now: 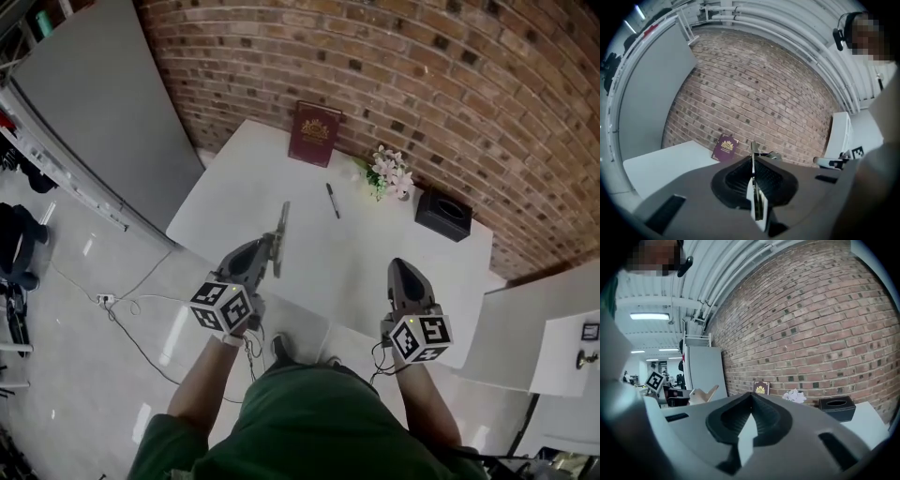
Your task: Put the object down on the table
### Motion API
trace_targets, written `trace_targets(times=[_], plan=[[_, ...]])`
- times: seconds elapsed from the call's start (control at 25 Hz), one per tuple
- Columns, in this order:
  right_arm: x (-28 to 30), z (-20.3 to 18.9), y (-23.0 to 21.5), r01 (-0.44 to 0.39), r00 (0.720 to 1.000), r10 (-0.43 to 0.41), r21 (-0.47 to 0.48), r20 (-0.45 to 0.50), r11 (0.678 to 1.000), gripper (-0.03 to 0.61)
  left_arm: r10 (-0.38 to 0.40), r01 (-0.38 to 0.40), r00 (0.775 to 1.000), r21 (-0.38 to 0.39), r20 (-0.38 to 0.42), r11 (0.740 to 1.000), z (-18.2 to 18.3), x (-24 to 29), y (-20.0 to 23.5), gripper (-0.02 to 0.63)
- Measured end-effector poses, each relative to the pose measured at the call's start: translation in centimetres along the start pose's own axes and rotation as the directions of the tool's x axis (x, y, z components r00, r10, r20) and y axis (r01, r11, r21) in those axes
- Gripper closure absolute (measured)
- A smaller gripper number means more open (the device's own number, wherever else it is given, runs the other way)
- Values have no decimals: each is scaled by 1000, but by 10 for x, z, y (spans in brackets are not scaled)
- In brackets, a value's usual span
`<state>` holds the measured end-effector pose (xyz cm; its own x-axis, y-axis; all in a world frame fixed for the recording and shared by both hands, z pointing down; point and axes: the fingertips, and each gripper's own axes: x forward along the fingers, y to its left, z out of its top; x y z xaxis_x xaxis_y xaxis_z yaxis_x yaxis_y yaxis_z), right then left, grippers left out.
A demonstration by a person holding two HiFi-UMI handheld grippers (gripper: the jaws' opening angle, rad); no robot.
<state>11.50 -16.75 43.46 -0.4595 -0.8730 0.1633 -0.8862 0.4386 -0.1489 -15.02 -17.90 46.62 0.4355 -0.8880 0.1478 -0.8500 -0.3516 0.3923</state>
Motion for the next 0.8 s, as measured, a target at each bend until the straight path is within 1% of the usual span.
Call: trace_targets(times=[0.2, 0.32, 0.44, 0.6, 0.68, 0.8], plan=[[20, -2, 7, 54, 998, -54, -17, -23, 998, 575, -11, 17, 994, 54, -109, 998, -20, 34, 41, 601], [28, -8, 5, 74, 996, -74, -8, -40, 997, 575, 3, 16, 980, 94, -199, 995, -38, 54, 58, 601], [37, -15, -1, 70, 996, -70, 7, -58, 998, 575, 35, 12, 959, 164, -282, 986, -56, 72, 70, 601], [49, -21, -9, 38, 997, -36, 30, -72, 999, 575, 104, 3, 927, 284, -361, 959, -78, 95, 84, 601], [52, -23, -16, 23, 997, -21, 35, -78, 999, 575, 140, -3, 908, 328, -395, 945, -90, 104, 90, 601], [55, -28, -32, 26, 996, -20, 57, -92, 998, 575, 177, 1, 880, 374, -440, 928, -106, 117, 94, 601]])
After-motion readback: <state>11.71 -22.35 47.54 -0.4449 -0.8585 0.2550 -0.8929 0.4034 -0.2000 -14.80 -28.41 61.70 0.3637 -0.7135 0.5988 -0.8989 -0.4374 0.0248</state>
